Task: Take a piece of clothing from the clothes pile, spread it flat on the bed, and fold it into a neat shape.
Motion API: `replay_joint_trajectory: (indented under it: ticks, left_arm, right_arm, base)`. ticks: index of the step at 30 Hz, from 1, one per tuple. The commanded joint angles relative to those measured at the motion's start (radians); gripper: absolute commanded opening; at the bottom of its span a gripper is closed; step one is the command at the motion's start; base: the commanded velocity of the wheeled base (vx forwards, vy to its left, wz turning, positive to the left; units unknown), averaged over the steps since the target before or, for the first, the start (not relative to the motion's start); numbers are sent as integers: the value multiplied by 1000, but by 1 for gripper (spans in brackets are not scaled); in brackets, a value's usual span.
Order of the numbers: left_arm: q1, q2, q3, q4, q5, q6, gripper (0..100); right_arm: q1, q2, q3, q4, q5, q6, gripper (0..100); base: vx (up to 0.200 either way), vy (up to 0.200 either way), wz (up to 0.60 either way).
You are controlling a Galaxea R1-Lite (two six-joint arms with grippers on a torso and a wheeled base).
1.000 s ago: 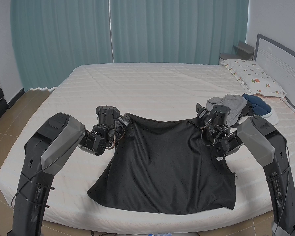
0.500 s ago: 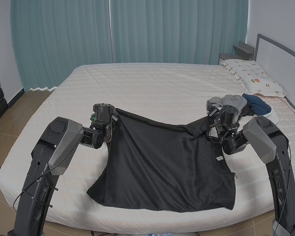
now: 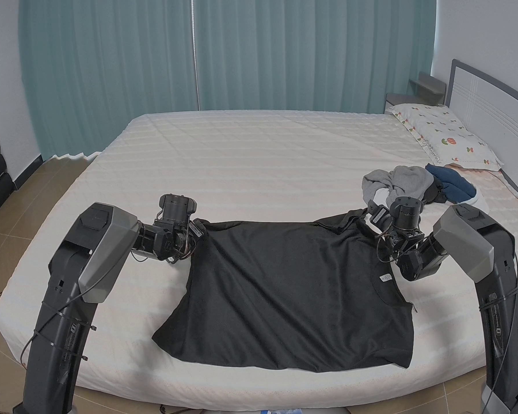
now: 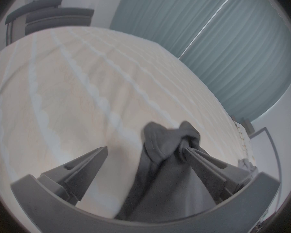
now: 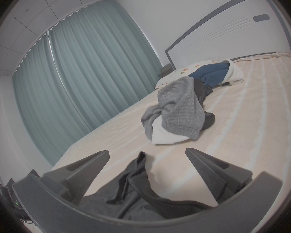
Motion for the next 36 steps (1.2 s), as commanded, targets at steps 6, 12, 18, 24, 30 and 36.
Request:
replay_joint_trajectory:
  ticks: [6,12,18,24,30,36]
  left_arm:
    - [43,-304,295,-10,-213,-65,100]
    - [74,-453,565,-131,-324,-65,100]
    - [63,-574,883,-335,-359,-65,100]
    - [37,-664,1113,-472,-358,-67,100]
    - [3,-741,1277,-564,-358,-68,100]
    - [-15,-766,1366,-621,-350,-67,100]
  right_arm:
    - [4,-228,322,-10,125,25,100]
    - [7,-357,546,-25,223,111,100]
    - [17,-492,756,-37,310,163,100]
    - [18,-573,957,-86,379,158,100]
    - [21,-572,1098,-200,381,163,100]
    - [70,-556,1172,-261,381,166,100]
  base:
    - [0,0,0]
    - [0,0,0]
    - [0,0,0]
    - [0,0,0]
    - [0,0,0]
    - [0,0,0]
